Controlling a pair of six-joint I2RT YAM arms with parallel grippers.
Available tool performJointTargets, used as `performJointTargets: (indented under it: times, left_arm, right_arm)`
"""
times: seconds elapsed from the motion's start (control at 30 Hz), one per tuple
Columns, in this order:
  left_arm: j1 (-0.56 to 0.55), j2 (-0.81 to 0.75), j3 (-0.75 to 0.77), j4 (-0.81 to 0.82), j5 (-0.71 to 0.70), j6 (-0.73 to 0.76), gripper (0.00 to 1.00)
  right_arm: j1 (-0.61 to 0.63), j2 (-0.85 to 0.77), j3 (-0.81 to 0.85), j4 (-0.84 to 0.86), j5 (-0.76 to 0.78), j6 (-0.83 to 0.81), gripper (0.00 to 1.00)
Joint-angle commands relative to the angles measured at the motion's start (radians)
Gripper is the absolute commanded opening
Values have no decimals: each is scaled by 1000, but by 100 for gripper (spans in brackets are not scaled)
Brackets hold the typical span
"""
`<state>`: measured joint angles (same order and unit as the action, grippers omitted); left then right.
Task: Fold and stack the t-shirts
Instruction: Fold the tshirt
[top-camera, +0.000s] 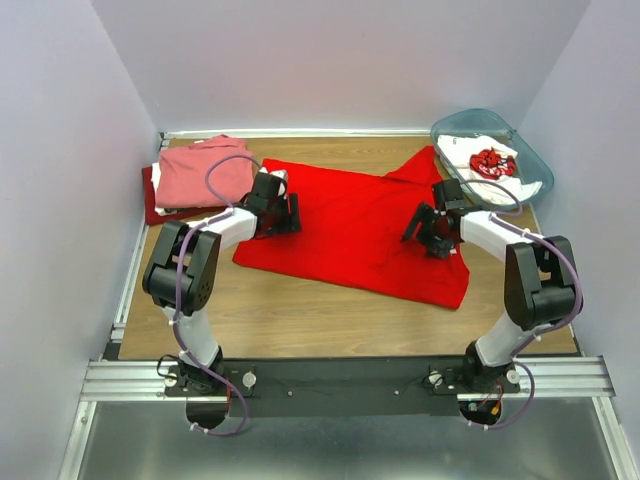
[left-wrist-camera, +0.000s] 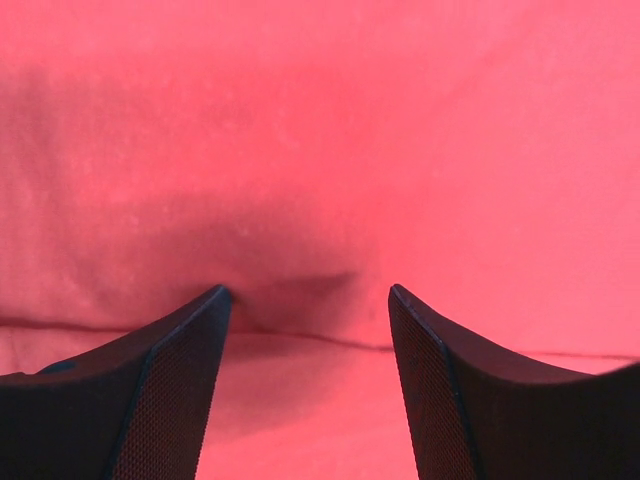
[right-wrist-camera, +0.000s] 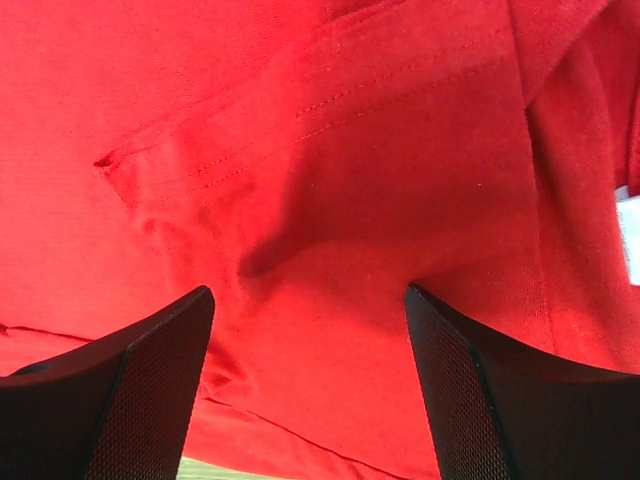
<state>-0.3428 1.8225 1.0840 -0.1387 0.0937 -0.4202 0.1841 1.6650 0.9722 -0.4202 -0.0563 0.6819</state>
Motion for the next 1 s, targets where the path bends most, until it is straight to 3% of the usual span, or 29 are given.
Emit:
performJointTargets:
  times: [0.0,0.7,0.83,0.97]
  left_arm:
    - [-5,21,-82,25,3,-23,73]
    - [-53,-279,-381,-94,11,-161,72]
    - [-58,-362,-383,-134,6,-170,72]
    - [-58,-378,-267,-188,-18,-143,72]
  right_arm:
    - [0,9,-64,-22,23,-1,83]
    - [-34,-229,-279,-201,52,88,84]
    - [-32,-264,-251,-218,52,87,84]
    - [-55,-307,-162,-252,96,65,84]
